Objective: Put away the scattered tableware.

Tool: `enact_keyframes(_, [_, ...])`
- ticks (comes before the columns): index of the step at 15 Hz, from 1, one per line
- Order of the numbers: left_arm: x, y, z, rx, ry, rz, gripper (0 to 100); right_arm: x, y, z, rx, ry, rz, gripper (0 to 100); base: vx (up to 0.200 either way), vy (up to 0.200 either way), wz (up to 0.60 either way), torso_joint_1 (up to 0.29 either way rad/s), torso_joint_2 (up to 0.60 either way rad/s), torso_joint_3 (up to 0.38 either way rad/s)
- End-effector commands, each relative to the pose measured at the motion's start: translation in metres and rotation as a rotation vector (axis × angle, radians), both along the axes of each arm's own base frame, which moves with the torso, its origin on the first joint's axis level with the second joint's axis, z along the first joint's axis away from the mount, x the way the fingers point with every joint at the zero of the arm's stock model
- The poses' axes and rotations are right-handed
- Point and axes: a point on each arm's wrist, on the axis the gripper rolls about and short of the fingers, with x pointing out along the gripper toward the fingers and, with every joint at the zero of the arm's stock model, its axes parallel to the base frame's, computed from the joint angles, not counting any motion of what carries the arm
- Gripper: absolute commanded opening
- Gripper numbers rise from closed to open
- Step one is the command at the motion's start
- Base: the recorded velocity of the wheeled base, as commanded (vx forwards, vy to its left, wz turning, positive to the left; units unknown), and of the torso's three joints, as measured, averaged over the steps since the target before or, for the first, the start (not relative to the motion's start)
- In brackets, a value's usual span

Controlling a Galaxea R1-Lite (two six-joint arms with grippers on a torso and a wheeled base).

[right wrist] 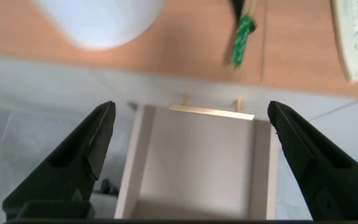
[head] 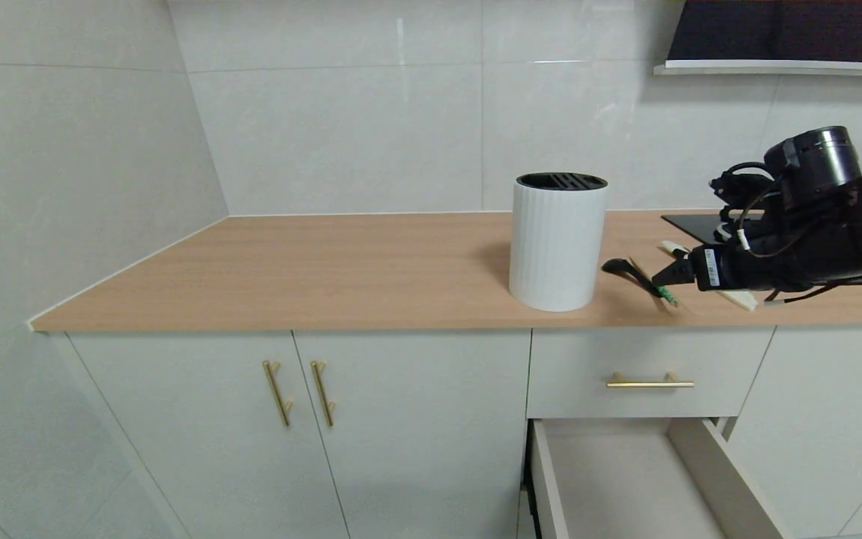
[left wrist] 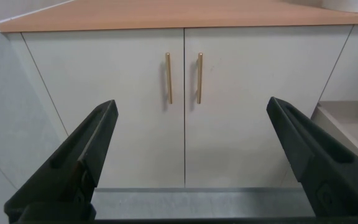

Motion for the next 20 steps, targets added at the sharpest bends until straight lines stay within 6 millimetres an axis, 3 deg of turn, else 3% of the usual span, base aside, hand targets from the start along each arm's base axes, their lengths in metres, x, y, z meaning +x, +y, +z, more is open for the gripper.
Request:
enact_keyframes(1, [0.000,0.000,0.000,0.000,0.001,0.001,100,0.030,-0.005,-0.025,-0.013,0.053,-0.033,100,0.000,0.000,0.00,0.000,0.00,0.000])
enact_keyframes(4, [0.000,0.000,0.000,0.000,0.001,0.001,100,0.053,-0.007,-0.049,-0.018,0.079,-0.046,100,0.000,0.000,0.00,0.000,0.00,0.000])
enact_keyframes(8, [0.000,0.000,0.000,0.000,0.001,0.001,100,0.070,-0.012,-0.060,-0.010,0.044,-0.067,100,0.000,0.000,0.00,0.000,0.00,0.000])
enact_keyframes(18, [0.000,0.000,0.000,0.000,0.001,0.001,100,0.083,-0.019,-0.073,-0.035,0.057,-0.113,100,0.000,0.000,0.00,0.000,0.00,0.000])
enact_keyframes(19, [0.000,0.000,0.000,0.000,0.001,0.001,100,0.083,-0.019,-0.073,-0.033,0.056,-0.114,0,0.000,0.000,0.00,0.000,0.00,0.000])
enact_keyframes(20, [0.000,0.000,0.000,0.000,0.001,0.001,100,0.083,-0.018,-0.073,-0.033,0.056,-0.112,0,0.000,0.000,0.00,0.000,0.00,0.000])
